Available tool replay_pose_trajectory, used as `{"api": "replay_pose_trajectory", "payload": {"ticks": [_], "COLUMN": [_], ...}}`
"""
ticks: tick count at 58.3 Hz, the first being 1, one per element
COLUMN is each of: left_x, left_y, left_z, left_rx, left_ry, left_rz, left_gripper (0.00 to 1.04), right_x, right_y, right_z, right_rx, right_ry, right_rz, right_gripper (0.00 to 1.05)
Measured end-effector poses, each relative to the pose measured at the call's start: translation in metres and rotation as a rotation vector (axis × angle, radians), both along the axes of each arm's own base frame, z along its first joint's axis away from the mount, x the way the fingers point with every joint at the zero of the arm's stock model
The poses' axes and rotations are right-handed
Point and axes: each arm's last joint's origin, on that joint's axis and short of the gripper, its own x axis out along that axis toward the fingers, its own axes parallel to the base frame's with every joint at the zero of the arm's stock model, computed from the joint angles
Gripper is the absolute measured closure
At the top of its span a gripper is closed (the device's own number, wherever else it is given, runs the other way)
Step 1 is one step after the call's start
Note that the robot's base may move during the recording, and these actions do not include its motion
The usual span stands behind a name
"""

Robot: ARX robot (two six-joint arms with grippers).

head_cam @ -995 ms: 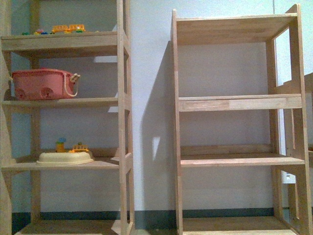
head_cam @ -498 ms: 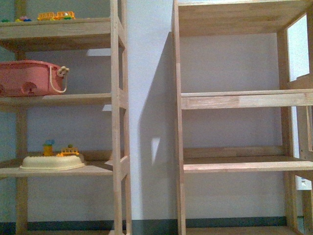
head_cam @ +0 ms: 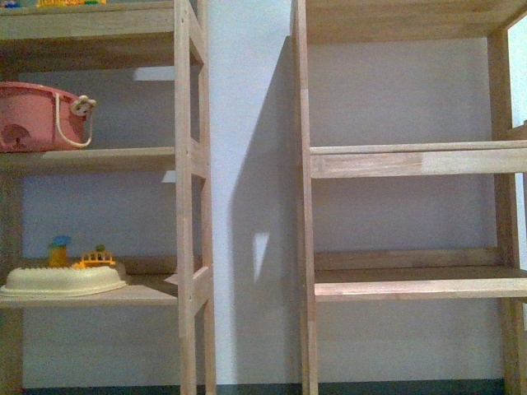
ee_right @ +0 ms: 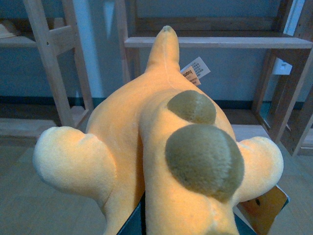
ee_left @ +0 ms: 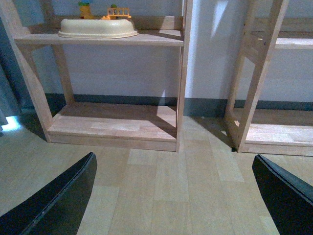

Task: Put away toys

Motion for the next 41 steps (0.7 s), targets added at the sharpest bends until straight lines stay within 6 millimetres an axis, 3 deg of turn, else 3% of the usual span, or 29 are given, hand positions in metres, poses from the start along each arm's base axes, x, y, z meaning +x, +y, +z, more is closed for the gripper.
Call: {"api": "replay_pose_trajectory", "payload": {"ticks": [41], "left_x": [0.0000], "left_y": [0.0000], "left_z": [0.0000], "left_rx": [0.000], "left_ry": [0.000], "left_rz": [-0.001], "left_gripper": [0.06], "right_x": [0.0000], "right_y": [0.0000], "right_z": [0.0000], "right_rx": [0.000], "right_ry": [0.000], "right_rz": [0.000], "right_gripper": [0.98]}}
